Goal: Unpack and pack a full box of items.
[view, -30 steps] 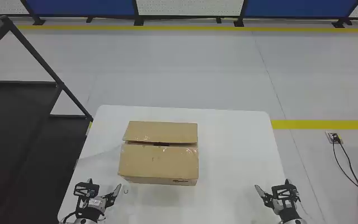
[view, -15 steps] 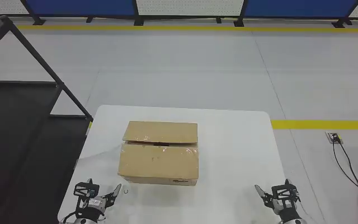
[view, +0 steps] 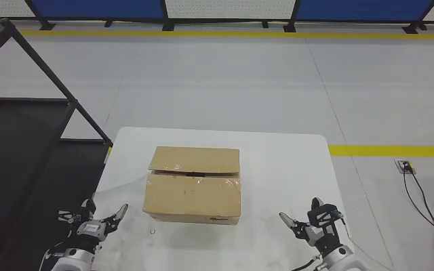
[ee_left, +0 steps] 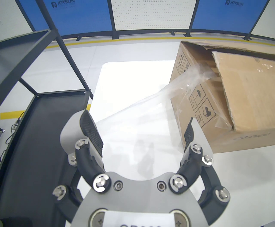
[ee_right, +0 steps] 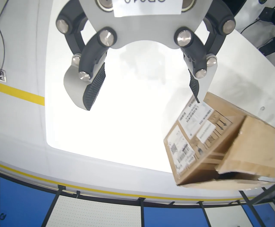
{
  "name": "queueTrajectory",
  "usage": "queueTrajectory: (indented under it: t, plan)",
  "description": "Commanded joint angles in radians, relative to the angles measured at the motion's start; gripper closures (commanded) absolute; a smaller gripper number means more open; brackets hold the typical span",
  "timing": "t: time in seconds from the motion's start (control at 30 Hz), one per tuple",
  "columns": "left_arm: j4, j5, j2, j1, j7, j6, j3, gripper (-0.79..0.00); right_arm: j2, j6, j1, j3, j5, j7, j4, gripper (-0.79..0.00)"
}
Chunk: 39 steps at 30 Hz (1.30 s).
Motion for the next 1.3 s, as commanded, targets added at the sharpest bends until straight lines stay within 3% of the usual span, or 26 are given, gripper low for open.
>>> queueTrajectory:
  t: [0.0, 0.4, 0.77, 0.93, 1.27]
  plan:
    - [0.000, 0.001, 0.000, 0.001, 0.000, 0.002, 0.001, -0.785, 0.000, -0.005, 0.002, -0.003, 0.007, 0.016, -0.011, -0.785]
    - [0.000, -0.037, -0.002, -0.023, -0.014, -0.005, 0.017, -0.785, -0.001, -0.018, 0.003, -0.010, 0.022, 0.013, -0.013, -0.785]
    - [0.028, -0.204, 0.001, -0.184, -0.172, -0.044, 0.006, -0.785, -0.010, -0.211, 0.248, -0.106, 0.402, 0.191, 0.117, -0.785]
    - [0.034, -0.302, 0.005, -0.211, -0.241, -0.100, -0.008, -0.785, -0.015, -0.259, 0.364, -0.139, 0.634, 0.296, 0.225, -0.785]
    - [0.034, -0.302, 0.005, -0.211, -0.241, -0.100, -0.008, -0.785, -0.015, -0.259, 0.364, -0.139, 0.634, 0.296, 0.225, -0.785]
